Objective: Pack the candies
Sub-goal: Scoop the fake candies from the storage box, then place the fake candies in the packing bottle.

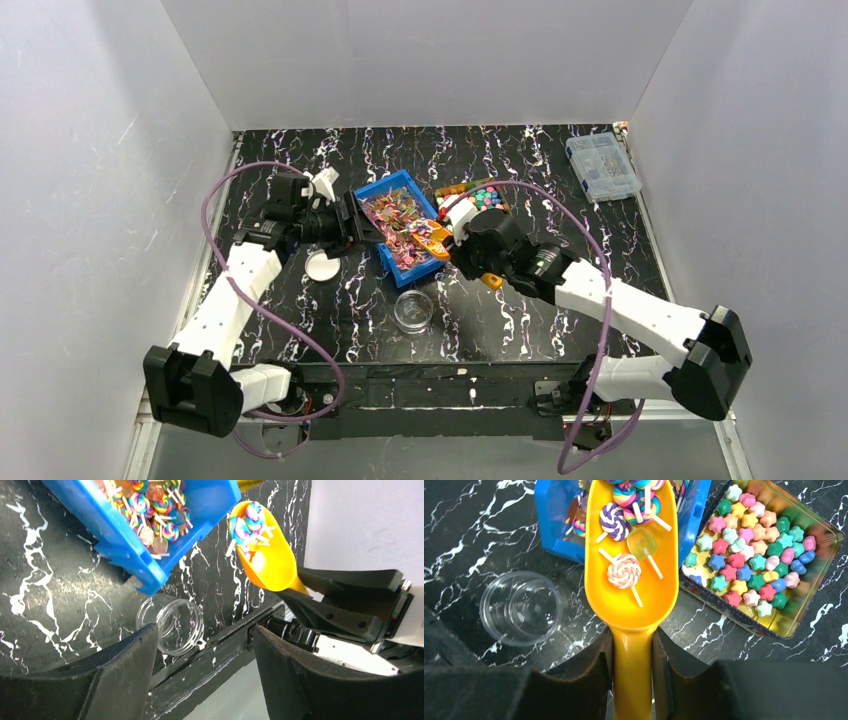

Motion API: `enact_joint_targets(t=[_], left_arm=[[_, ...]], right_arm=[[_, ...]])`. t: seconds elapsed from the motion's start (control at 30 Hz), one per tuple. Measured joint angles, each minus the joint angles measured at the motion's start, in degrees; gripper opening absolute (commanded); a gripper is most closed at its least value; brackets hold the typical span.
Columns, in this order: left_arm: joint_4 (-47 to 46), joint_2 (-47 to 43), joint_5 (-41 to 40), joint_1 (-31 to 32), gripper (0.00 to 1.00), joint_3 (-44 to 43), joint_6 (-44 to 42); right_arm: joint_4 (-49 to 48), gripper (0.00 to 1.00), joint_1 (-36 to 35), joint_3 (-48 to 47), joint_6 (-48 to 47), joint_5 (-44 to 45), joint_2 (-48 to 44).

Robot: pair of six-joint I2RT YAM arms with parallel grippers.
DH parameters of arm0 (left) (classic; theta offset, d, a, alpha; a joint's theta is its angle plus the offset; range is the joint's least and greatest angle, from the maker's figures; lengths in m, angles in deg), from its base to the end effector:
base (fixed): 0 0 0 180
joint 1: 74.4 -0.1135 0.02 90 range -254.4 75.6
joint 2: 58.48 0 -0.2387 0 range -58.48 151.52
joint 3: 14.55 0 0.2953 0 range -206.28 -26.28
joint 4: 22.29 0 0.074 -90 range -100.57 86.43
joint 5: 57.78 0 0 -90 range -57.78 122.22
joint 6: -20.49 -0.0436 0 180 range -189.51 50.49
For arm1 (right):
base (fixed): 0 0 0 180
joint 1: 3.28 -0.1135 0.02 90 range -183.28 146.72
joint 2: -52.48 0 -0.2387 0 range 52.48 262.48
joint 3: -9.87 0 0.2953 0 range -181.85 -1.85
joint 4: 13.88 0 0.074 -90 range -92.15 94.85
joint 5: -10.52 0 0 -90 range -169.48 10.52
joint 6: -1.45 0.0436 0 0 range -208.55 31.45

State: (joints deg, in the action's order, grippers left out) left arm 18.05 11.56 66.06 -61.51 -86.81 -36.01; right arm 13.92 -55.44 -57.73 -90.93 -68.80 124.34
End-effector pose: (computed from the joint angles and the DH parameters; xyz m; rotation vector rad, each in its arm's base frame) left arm 0.3068 -0.0951 0.2813 -0.0768 2.3287 -1.0861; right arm 0.2145 0.2629 0.2564 -0.8792 1.9465 0.3161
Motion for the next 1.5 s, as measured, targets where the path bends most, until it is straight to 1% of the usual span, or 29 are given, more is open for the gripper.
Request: enact_joint_targets(t=[0.17, 0.3, 0.57, 0.83, 1.0, 1.3, 1.5], left_arm=[[2.58, -5.35, -0.44, 0.0, 0.69, 2.93, -1.62], [4.5, -9.62, -1.09, 0.0, 0.69, 5.03, -2.73], [6.58, -17.49, -1.29, 0.0, 0.7, 10.21, -3.91], [8.09, -21.68, -1.22, 0.0, 0.7, 12.87, -4.98], [8.57, -23.45, -1.18, 0.0, 0.7, 14.47, -5.6], [9.18, -24.61, -0.44, 0.0, 0.71, 16.57, -6.91], [9.2, -24.72, 0.09, 0.0, 0.71, 16.7, -7.89]], right_arm=[[5.27, 0.01, -1.18, 0.33, -0.63, -1.4, -4.52], [10.25, 0.01, -3.78, 0.22, -0.63, -1.75, -6.97], [18.53, 0.01, -14.75, -1.14, 2.4, 1.9, -9.11], [25.75, 0.01, -23.52, -3.21, 8.37, 7.17, -9.25], [29.62, 0.01, -25.88, -5.77, 11.52, 8.94, -7.5], [35.76, 0.01, -26.29, -11.37, 14.14, 9.57, 2.14], [38.8, 0.01, -26.29, -14.01, 14.45, 9.51, 6.01]])
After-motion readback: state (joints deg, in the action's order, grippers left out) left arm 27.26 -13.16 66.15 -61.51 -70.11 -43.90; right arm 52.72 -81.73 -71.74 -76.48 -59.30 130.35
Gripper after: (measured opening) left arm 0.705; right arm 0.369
